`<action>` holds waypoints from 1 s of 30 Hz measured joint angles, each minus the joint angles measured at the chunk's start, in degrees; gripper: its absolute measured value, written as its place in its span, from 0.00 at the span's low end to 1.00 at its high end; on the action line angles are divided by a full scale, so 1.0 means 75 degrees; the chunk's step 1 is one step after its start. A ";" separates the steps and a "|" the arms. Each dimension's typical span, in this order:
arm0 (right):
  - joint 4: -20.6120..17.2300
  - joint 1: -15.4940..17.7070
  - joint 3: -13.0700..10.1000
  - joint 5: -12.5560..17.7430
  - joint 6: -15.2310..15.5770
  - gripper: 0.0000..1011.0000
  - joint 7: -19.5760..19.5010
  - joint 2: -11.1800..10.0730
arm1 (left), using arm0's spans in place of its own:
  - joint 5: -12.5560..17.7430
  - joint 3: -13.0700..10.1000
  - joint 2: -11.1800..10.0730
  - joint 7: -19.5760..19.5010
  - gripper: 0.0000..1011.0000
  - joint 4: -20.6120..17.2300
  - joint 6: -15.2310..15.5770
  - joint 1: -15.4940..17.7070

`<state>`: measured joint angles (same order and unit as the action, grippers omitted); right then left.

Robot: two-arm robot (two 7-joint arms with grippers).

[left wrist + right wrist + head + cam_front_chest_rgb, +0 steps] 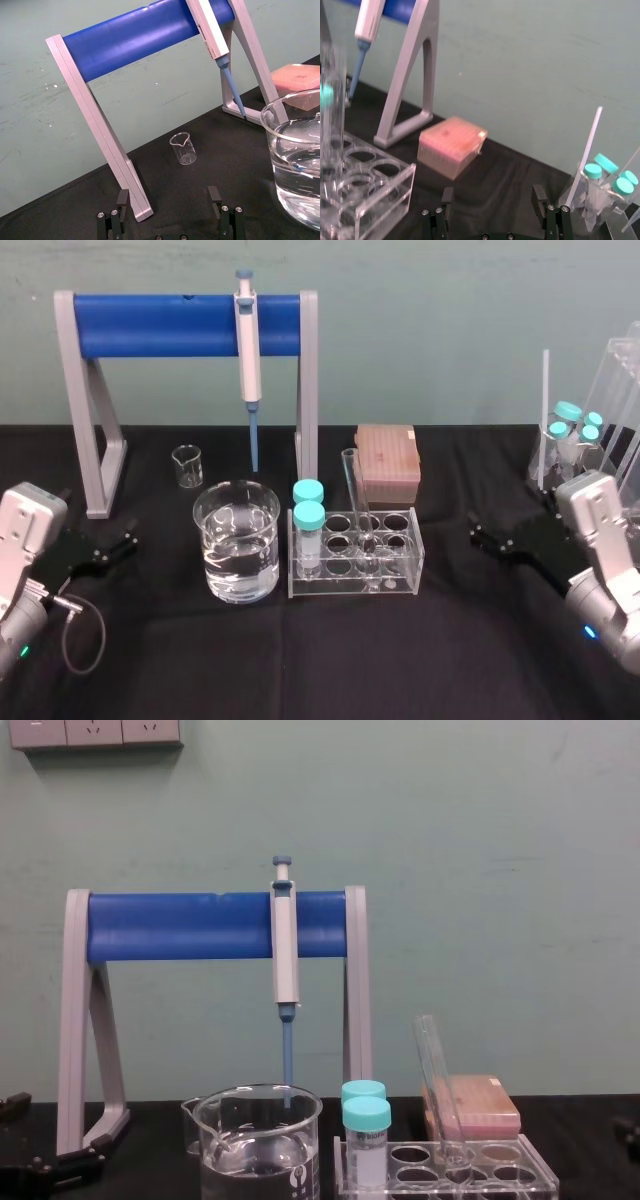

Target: Hold the test tube with one hand and immerse one end into the beaker, then return it to the test tube rack.

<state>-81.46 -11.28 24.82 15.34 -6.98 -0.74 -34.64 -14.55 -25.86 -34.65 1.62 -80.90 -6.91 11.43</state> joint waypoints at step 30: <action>-0.1093 -0.0349 -0.0777 0.2482 0.0929 0.99 0.2587 0.1041 | 0.0000 0.0000 0.0000 0.0000 0.99 0.0000 0.0000 0.0000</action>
<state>-89.65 -13.90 18.99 33.95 -0.02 18.66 -26.83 -14.55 -25.86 -34.65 1.62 -80.90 -6.91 11.43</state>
